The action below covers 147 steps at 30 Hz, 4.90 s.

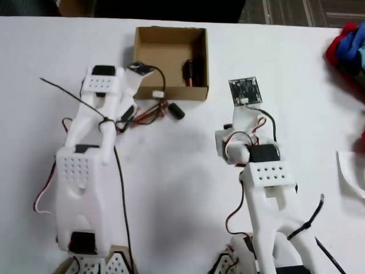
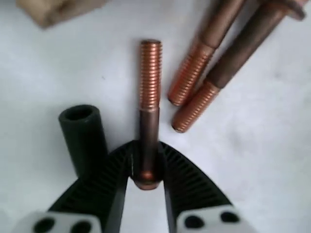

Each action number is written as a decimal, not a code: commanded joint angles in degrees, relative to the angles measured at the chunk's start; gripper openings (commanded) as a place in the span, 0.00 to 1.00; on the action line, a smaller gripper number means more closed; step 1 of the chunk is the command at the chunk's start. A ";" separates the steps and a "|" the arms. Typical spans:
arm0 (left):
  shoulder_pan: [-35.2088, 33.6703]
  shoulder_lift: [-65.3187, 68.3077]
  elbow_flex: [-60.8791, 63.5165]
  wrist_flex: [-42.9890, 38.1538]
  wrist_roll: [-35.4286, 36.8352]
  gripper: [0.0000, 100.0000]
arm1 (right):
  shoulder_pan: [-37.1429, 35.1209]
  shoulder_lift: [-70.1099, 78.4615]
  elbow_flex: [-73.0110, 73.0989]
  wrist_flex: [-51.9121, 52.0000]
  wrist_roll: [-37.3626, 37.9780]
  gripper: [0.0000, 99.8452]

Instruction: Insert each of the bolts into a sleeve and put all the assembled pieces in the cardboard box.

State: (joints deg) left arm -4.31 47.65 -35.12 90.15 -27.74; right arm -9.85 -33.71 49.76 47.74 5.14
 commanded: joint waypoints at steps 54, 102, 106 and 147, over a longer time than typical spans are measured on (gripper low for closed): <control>3.34 -10.11 18.15 6.24 -28.66 0.18 | 3.65 0.04 0.88 -4.53 0.00 0.02; 5.98 -33.32 51.65 -10.73 0.09 0.08 | 3.65 0.04 2.90 -7.08 0.00 0.02; 5.63 -33.32 51.56 -14.59 5.36 0.08 | 3.65 0.04 2.90 -7.08 0.00 0.02; 10.73 -27.78 32.92 -0.53 52.84 0.08 | 0.66 0.04 3.78 -7.16 0.00 0.02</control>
State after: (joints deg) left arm 5.54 18.11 0.13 90.24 23.08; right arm -8.79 -33.63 53.80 41.76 5.23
